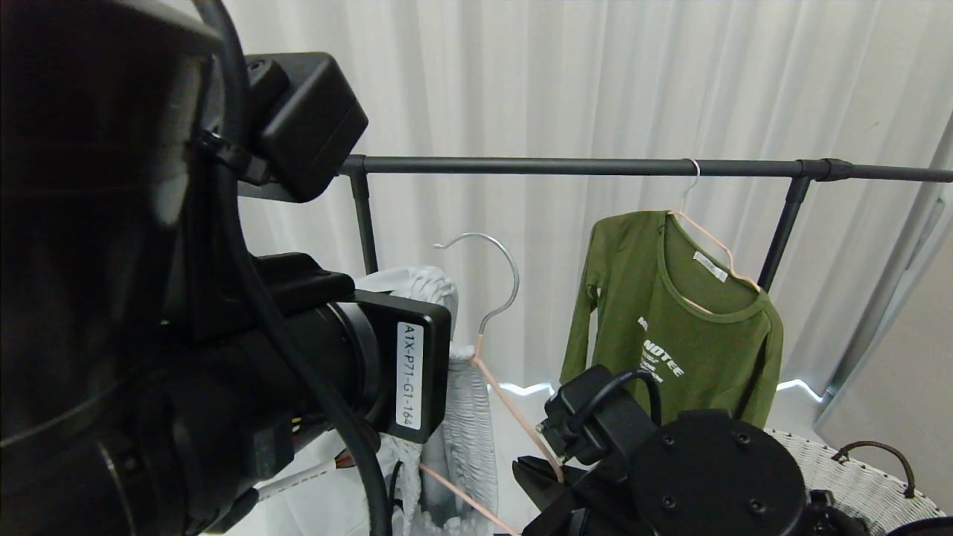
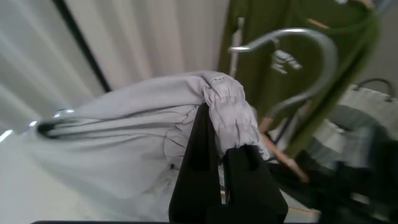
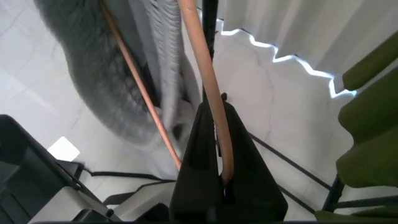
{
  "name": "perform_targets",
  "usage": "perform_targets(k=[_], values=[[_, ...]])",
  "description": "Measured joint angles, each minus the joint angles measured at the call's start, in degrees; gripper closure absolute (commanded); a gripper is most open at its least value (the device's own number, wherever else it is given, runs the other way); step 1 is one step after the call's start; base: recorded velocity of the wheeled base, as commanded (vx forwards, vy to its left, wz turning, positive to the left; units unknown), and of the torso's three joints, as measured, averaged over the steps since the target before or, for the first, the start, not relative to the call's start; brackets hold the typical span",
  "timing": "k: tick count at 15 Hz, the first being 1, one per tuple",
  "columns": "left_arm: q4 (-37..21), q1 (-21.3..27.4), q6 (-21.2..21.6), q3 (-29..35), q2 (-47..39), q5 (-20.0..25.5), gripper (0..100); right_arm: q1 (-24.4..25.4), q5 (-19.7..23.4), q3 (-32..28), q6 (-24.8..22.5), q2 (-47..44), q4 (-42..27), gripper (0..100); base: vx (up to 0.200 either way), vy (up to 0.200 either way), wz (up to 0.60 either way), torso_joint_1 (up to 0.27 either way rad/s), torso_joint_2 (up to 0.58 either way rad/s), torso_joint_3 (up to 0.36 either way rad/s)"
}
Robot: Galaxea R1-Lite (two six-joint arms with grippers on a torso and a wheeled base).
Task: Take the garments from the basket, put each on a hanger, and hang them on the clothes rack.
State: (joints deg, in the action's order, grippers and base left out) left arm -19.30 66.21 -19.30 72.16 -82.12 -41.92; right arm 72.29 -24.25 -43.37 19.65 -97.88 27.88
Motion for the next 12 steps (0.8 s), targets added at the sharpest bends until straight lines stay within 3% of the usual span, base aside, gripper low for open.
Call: perform_targets(k=[6,12], values=[[0.0,1.4,-0.7,0.1,0.5,2.1,100,0.2,-0.1,-1.1,0.2,-1.0,3.9,100,0.0,0.0,0.0,0.0,0.0,0.0],[0.3,-1.7,-0.8,-2.5,1.5,1.8,100,0.3,-0.4,-1.4,2.3,1.8,7.4,100,0.0,0.0,0.0,0.0,0.0,0.0]])
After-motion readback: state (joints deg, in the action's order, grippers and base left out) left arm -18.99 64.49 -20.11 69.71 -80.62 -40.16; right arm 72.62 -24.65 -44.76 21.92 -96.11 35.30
